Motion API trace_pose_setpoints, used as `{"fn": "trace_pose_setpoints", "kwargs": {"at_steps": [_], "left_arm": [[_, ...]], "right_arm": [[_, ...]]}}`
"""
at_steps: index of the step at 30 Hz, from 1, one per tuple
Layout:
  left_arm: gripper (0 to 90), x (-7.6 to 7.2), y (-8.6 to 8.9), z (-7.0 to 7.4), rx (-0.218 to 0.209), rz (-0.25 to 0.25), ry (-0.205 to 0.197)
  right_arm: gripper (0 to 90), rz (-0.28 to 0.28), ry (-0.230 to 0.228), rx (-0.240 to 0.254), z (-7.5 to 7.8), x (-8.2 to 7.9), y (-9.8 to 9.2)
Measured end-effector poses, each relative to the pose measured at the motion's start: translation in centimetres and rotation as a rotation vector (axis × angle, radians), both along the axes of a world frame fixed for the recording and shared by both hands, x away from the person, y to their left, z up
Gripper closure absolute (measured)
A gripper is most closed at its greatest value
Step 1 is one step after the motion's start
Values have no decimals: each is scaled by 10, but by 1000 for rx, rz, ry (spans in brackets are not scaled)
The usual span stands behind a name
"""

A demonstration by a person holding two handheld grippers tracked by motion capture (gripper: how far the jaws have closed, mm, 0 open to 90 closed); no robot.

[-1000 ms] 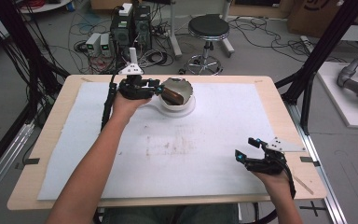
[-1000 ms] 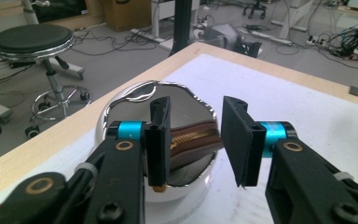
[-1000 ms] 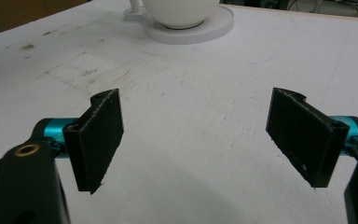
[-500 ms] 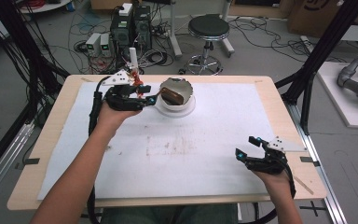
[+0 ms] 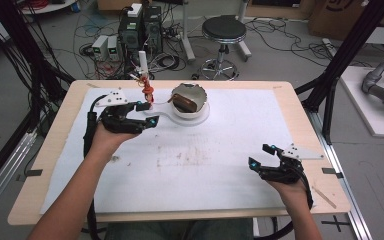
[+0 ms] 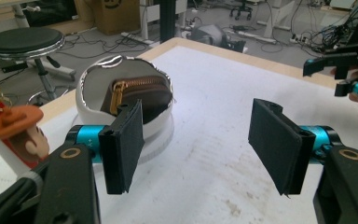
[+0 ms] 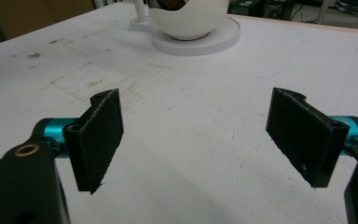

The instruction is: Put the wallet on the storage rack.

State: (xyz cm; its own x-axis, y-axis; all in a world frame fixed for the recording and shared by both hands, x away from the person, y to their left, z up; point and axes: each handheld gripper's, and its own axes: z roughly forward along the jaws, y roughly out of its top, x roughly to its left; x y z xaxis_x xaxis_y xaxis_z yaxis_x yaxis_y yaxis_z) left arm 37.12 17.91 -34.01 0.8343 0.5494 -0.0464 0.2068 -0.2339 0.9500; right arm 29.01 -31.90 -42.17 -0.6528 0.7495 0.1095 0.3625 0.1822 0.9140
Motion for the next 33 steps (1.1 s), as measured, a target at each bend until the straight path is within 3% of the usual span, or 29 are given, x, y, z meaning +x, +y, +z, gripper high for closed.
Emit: {"fn": "trace_pose_setpoints", "kwargs": {"at_steps": [13, 16, 25, 30, 33], "left_arm": [[296, -22, 24, -26, 24, 18, 22], [289, -29, 27, -32, 64, 32, 5], [247, -42, 36, -46, 57, 41, 12], [212, -48, 47, -55, 43, 70, 31], [187, -49, 53, -59, 61, 96, 35]], "right_arm": [[190, 17, -1, -7, -2, 4, 7], [190, 19, -3, -9, -2, 5, 8], [190, 11, 6, -10, -4, 5, 6], [190, 3, -1, 8, -4, 3, 5], [190, 6, -2, 1, -5, 4, 6]]}}
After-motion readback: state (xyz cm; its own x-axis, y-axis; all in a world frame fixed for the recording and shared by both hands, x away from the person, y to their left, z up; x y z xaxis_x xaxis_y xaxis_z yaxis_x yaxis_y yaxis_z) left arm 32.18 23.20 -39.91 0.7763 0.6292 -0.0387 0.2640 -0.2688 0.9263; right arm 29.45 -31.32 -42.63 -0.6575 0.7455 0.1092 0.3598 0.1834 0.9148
